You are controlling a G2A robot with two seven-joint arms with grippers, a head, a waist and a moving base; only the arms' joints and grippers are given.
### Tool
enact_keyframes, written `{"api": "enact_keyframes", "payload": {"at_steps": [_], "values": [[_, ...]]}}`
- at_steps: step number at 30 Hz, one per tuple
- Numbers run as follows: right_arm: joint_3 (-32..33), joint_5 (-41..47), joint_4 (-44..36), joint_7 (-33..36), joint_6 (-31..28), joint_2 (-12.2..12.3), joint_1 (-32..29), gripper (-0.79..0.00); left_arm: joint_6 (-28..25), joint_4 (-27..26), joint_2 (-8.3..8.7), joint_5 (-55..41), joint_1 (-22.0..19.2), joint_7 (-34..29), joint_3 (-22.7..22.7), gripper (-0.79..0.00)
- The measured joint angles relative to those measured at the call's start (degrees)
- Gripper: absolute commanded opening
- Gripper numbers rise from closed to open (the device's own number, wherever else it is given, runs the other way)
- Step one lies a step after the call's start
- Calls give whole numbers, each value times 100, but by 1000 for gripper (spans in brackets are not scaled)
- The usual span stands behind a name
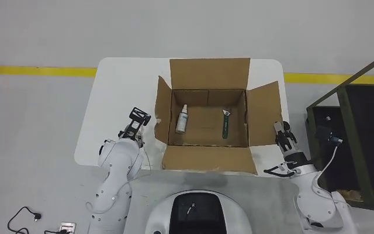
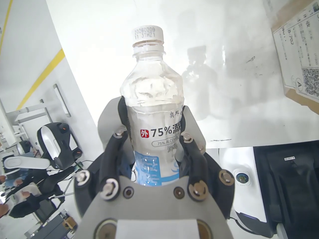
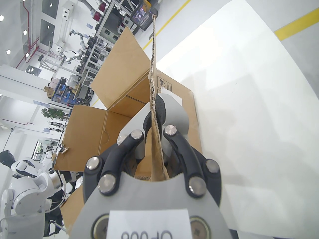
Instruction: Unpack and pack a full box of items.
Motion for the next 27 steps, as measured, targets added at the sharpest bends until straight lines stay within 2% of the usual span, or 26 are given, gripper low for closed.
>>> {"api": "enact_keyframes", "payload": {"at_steps": [3,8,13,27], "values": [[62,24,19,13,4,-1,29,-785,256,222,11,140,38,97,-49,-785],[124,57,0,38,4,-5,33,-785,785,580,-11,62,-124,-131,-112,-785],[144,87,10,64,-10,-12,18,-785,1046,870,-33,-197,-271,-304,-124,-785],[212,155,1,192,-91,-22,-10,-785,1313,883,-57,-538,-249,-336,24,-785]]}}
